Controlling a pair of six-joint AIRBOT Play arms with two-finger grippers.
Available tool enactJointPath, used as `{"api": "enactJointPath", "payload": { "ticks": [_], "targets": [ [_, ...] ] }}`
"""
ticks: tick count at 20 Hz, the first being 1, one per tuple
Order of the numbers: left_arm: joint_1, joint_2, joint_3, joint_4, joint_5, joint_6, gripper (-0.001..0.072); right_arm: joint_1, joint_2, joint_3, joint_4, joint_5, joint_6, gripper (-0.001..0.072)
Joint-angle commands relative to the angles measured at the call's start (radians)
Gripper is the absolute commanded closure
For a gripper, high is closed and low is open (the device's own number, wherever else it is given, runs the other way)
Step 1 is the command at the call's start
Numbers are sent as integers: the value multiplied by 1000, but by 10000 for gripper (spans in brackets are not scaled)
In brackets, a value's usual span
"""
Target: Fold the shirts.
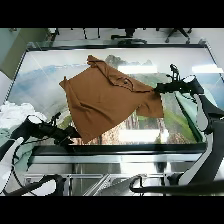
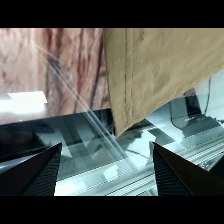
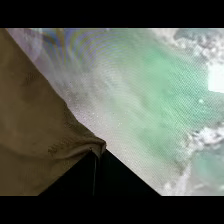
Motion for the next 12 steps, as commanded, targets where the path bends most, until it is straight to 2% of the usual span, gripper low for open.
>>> {"api": "enactJointPath", "payload": {
  "ticks": [1, 4, 6, 10, 12],
  "targets": [
    [14, 52, -34, 3, 6, 1, 104, -13, 13, 1, 25, 2, -2, 690],
    [3, 54, -51, -1, 14, -18, 104, -24, 15, 1, 26, 27, -2, 689],
    [-51, 54, -94, -21, 102, -28, 105, -24, 15, 1, 26, 37, -2, 690],
    [-198, 11, -128, -182, 354, -7, 104, -24, 16, 1, 26, 44, 6, 689],
    [-249, -63, -85, -187, 375, -5, 105, -24, 18, 1, 26, 67, 6, 690]
  ]
}}
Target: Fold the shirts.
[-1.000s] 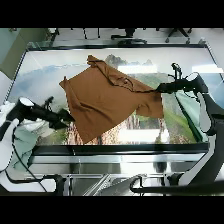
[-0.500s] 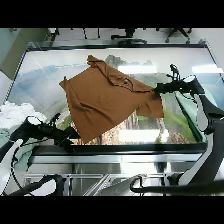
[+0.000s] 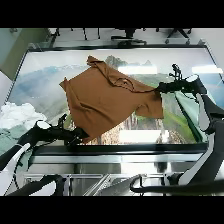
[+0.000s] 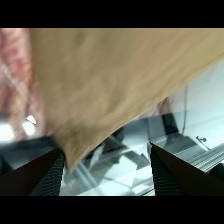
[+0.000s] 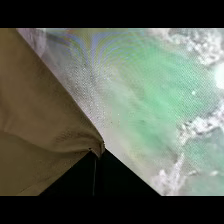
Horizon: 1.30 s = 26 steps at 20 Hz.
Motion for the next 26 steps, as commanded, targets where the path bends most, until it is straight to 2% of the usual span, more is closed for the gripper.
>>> {"api": "enactJointPath", "payload": {
  "ticks": [1, 3, 7, 10, 12, 14, 17, 18, 19, 23, 25, 26],
  "targets": [
    [-94, -111, 49, -17, 133, 14, 190, -1, 3, 1, 2, 42, 8, 689],
    [-100, -188, 118, 2, 61, 50, 702, -3, 13, 1, 1, 69, 16, 689],
    [-100, -233, 265, 115, -99, 59, 696, -37, 71, 1, 1, 148, 34, 690],
    [-68, -124, 371, 161, -182, 56, 696, -85, 132, 1, 3, 268, 81, 690],
    [-20, -21, 477, 157, -257, 54, 696, -114, 194, 1, 82, 348, 83, 690],
    [33, 87, 629, 155, -320, 36, 696, -146, 285, 1, 280, 369, 82, 690],
    [106, 205, 955, 154, -370, 6, 697, -199, 451, 1, 789, 346, 35, 690],
    [121, 228, 1070, 154, -369, 0, 696, -208, 512, 1, 933, 314, 8, 690],
    [132, 246, 1195, 155, -357, -3, 696, -210, 571, 1, 1015, 273, -19, 689],
    [167, 255, 1618, 158, -327, -37, 696, -211, 818, 1, 1017, 73, -168, 689],
    [226, 278, 1672, 159, -302, -43, 696, -212, 927, 1, 917, -39, -240, 689],
    [264, 306, 1638, 158, -281, -42, 696, -212, 975, 1, 827, -95, -239, 689]
  ]
}}
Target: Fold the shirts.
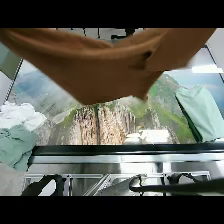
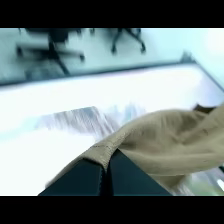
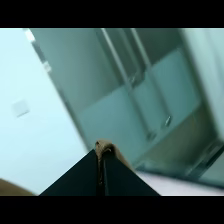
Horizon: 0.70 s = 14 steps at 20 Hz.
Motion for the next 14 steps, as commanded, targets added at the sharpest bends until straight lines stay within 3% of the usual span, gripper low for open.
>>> {"api": "enactJointPath", "payload": {
  "ticks": [1, 3, 5, 7, 9, 11, 14],
  "targets": [
    [107, 72, 43, 5, 64, -7, 696, -3, 179, 0, -184, -212, -84, 689],
    [154, 109, -78, 2, 75, 26, 696, -3, 203, 0, -296, -213, -63, 689],
    [146, 87, -139, 1, 60, 40, 696, -3, 169, -2, -335, -127, -26, 689],
    [84, 22, -175, 5, 54, 50, 696, 21, 88, -20, -335, -27, 2, 689],
    [-5, -69, -219, 43, 53, 76, 696, 119, 3, -99, -384, -32, -13, 689],
    [-92, -179, -275, 195, 76, 74, 696, 243, -68, -208, -533, -158, -16, 689],
    [-135, -377, -325, 365, 135, 71, 696, 380, -201, -364, -703, -525, -16, 689]
  ]
}}
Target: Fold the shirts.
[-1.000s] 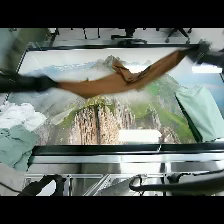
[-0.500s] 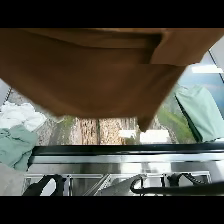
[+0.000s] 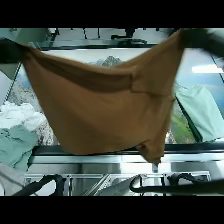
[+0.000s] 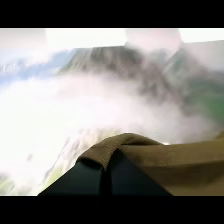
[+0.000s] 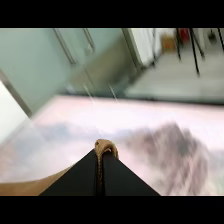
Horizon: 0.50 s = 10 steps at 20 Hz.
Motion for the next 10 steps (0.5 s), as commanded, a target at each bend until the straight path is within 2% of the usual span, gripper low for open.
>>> {"api": "enactJointPath", "payload": {
  "ticks": [1, 5, 10],
  "targets": [
    [-53, -238, -37, 171, 52, 6, 696, 125, -176, -126, -167, -354, 2, 690],
    [-40, -521, 106, 172, -4, 6, 696, 78, -385, -103, -113, -390, 35, 690],
    [-29, -712, 277, 177, -26, 8, 696, 12, -445, -103, -110, -365, 38, 690]
  ]
}}
